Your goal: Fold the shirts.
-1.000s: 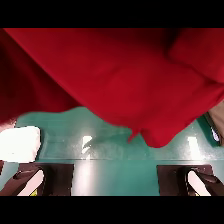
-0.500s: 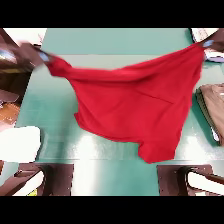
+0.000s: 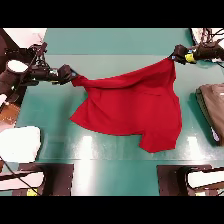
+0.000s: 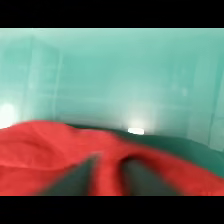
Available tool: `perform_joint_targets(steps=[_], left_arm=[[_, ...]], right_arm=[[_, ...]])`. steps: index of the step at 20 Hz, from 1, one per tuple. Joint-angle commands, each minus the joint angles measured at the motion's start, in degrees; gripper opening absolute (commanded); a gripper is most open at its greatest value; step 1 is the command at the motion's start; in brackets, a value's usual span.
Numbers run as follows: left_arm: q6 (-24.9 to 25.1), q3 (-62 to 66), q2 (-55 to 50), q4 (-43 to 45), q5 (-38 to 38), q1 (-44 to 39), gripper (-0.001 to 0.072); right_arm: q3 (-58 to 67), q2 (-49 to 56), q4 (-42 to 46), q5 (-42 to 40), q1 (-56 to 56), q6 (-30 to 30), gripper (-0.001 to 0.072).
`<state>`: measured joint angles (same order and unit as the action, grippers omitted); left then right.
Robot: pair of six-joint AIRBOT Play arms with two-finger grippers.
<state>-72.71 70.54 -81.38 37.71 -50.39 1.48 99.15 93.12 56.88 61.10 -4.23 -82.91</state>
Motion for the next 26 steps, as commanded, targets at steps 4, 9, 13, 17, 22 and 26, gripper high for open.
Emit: perform_joint_targets(steps=[4,9,13,17,22,26], left_arm=[[9.5,11.0,-3.3,-0.3,-21.8,9.6,0.0487],[9.6,4.7,-1.1,8.1,-36.0,15.7,0.0488],[9.8,-11.8,1.4,15.5,-31.5,15.5,0.0488],[12.4,-18.5,1.4,15.8,-25.7,14.8,0.0489],[12.7,-18.5,0.7,16.8,-20.4,8.0,0.0489],[10.7,-18.5,-1.2,17.6,-19.6,5.4,0.0488]], right_arm=[[5.9,0.2,-0.3,16.3,6.4,3.9,0.0243],[-9.5,-9.8,-0.4,23.5,8.0,9.8,0.0243],[-25.0,-19.7,-0.3,18.8,7.9,10.6,0.0243],[-33.4,-26.1,-0.3,15.9,7.9,10.6,0.0243],[-38.7,-31.1,-0.3,15.4,7.9,10.6,0.0243],[-39.5,-33.9,-0.3,15.3,7.9,10.6,0.0243]])
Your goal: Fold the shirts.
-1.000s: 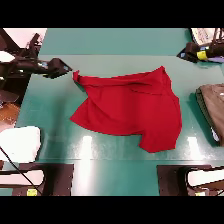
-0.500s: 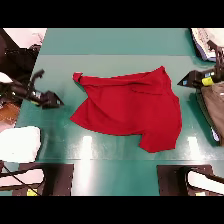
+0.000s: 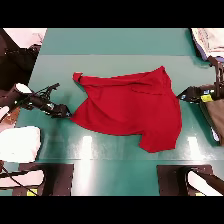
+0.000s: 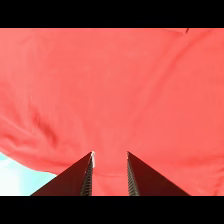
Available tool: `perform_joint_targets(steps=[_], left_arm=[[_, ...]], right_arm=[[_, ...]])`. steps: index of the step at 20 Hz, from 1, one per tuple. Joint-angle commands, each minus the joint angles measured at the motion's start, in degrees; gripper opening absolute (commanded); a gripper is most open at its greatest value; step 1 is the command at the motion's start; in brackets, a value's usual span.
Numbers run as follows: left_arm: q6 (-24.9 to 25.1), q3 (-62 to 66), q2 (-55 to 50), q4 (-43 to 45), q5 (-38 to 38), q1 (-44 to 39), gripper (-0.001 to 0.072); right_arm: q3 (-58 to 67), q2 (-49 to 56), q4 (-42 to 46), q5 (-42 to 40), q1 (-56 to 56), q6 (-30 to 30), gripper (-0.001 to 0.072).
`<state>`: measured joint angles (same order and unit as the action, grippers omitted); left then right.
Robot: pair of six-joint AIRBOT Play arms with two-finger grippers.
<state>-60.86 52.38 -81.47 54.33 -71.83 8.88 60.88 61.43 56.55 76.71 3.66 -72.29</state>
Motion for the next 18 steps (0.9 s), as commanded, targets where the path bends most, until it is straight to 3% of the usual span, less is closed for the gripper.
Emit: perform_joint_targets(steps=[1,4,5,7,12,15,18], left_arm=[[-1.6,-0.3,-1.2,0.8,1.8,-2.5,0.0487],[-1.8,-0.3,-1.2,0.8,1.8,-4.6,0.0484],[-1.8,-0.3,-1.2,0.8,1.8,-5.4,0.0387],[-1.7,-0.3,-1.2,0.7,1.7,-6.9,0.0051],[-3.7,2.8,1.2,0.7,0.9,-7.2,0.0027],[-3.7,4.2,4.4,0.2,1.1,-7.2,0.0028],[-3.7,4.2,5.4,0.1,0.8,-7.2,0.0028]], right_arm=[[-1.2,-2.8,0.1,-0.2,0.0,0.0,0.0243],[-1.2,-3.8,0.5,0.0,0.2,-0.1,0.0243],[-1.3,-3.8,0.6,0.6,0.3,-0.1,0.0243],[-2.9,-3.8,0.4,1.9,2.1,-1.1,0.0243],[-17.6,-7.3,0.7,1.5,14.7,-1.1,0.0245],[-26.0,-6.7,0.4,0.0,24.6,2.1,0.0347],[-29.4,-1.6,-0.6,-1.5,29.6,4.8,0.0348]])
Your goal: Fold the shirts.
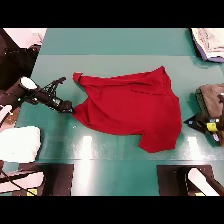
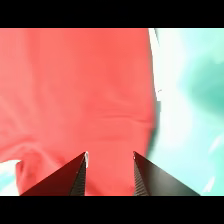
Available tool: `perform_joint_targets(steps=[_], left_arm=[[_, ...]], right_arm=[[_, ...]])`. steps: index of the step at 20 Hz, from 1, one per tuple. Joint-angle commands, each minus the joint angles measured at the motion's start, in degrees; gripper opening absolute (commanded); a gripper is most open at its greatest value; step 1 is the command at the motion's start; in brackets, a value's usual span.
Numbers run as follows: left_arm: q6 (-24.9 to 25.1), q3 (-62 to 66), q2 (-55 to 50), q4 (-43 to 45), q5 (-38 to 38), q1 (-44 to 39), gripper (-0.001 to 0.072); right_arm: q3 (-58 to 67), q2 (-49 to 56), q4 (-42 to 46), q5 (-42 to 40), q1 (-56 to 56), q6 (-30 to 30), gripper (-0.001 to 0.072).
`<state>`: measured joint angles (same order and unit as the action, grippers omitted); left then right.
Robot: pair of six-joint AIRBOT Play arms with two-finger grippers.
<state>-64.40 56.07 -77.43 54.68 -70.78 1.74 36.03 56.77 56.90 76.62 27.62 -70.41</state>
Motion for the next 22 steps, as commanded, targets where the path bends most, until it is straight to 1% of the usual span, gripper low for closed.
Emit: perform_joint_targets(steps=[1,3,7,8,9,10,11,13,15,17,19,22], left_arm=[[-0.2,0.5,1.4,-0.3,-0.3,-0.1,0.0028],[-0.2,0.5,1.4,-0.7,-0.2,-0.1,0.0028],[-0.1,0.5,1.4,-0.9,-0.2,-0.1,0.0028],[-0.1,0.5,1.4,-0.9,-0.3,-0.1,0.0028],[-0.1,0.5,1.4,-0.9,-0.3,-0.1,0.0028],[-0.2,0.5,1.4,-0.9,-0.6,-0.1,0.0028],[-0.2,0.5,1.4,-0.8,-0.9,-0.1,0.0028],[-1.9,1.2,2.5,-0.7,-0.5,0.1,0.0027],[-3.3,3.5,5.9,-0.3,1.4,0.8,0.0027],[-4.9,8.2,10.1,-0.3,2.1,1.7,0.0027],[-6.7,15.3,14.6,-0.3,2.6,2.5,0.0027],[-8.2,27.9,20.0,-0.2,4.8,2.5,0.0028]], right_arm=[[-4.8,5.4,-2.4,-1.9,6.1,4.4,0.0347],[-4.8,10.1,-4.9,-2.6,5.2,6.5,0.0347],[-4.8,16.4,-4.9,-5.4,-0.8,6.5,0.0345],[-4.8,17.0,-4.9,-6.4,-2.3,6.5,0.0328],[-4.8,17.0,-4.9,-7.6,-3.7,6.5,0.0293],[-4.7,16.6,-4.9,-8.5,-4.5,6.5,0.0222],[-4.2,15.6,-4.8,-8.7,-5.2,6.5,0.0119],[-1.5,12.2,-4.9,-8.1,-5.9,6.4,0.0019],[3.4,7.2,-4.9,-7.5,-6.9,5.5,0.0018],[10.5,2.5,-4.9,-8.1,-8.6,2.3,0.0017],[19.2,-1.9,-4.9,-10.3,-10.8,-0.2,0.0017],[33.8,-6.5,-4.6,-15.0,-14.1,-0.8,0.0016]])
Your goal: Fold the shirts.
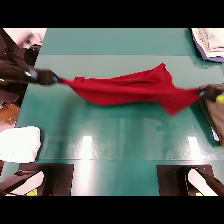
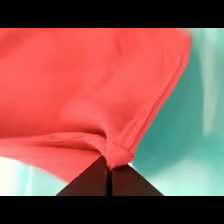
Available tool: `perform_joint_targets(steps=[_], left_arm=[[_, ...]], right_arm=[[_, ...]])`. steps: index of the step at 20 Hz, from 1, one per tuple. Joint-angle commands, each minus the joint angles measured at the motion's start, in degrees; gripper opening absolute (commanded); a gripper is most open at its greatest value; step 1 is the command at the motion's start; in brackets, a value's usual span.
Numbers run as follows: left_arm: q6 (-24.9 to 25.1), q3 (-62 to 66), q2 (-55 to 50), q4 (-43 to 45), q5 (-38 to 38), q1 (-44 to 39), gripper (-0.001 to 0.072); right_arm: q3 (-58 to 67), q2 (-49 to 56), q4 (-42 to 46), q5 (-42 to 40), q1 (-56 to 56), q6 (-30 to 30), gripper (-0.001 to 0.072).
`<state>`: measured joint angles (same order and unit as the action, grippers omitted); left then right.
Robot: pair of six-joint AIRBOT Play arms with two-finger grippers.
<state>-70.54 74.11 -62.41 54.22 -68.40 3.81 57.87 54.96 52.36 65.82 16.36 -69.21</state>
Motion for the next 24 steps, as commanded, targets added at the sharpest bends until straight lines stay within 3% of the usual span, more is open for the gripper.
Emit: perform_joint_targets(steps=[1,7,10,13,18,24], left_arm=[[-2.7,14.7,6.4,0.2,3.2,0.4,0.0028],[-3.1,44.8,8.5,0.3,3.3,0.4,0.0028],[-5.2,50.5,10.5,0.2,5.6,0.4,0.0027],[-8.7,50.5,13.2,0.1,4.3,0.4,0.0028],[-15.1,50.2,13.5,-2.7,-5.4,0.4,0.0028],[-15.1,21.5,9.6,3.2,-8.7,0.4,0.0028]], right_arm=[[16.6,-5.6,-0.1,-5.2,-3.4,-1.9,0.0016],[42.7,-6.6,0.3,-6.2,-3.8,-1.9,0.0016],[50.9,-6.6,0.3,-5.6,-3.8,-1.9,0.0016],[57.4,-6.5,0.4,-1.7,-3.8,-1.9,0.0016],[60.7,-5.8,0.6,3.7,-3.8,-4.5,0.0015],[48.5,5.3,1.9,11.9,-4.5,-12.6,0.0015]])
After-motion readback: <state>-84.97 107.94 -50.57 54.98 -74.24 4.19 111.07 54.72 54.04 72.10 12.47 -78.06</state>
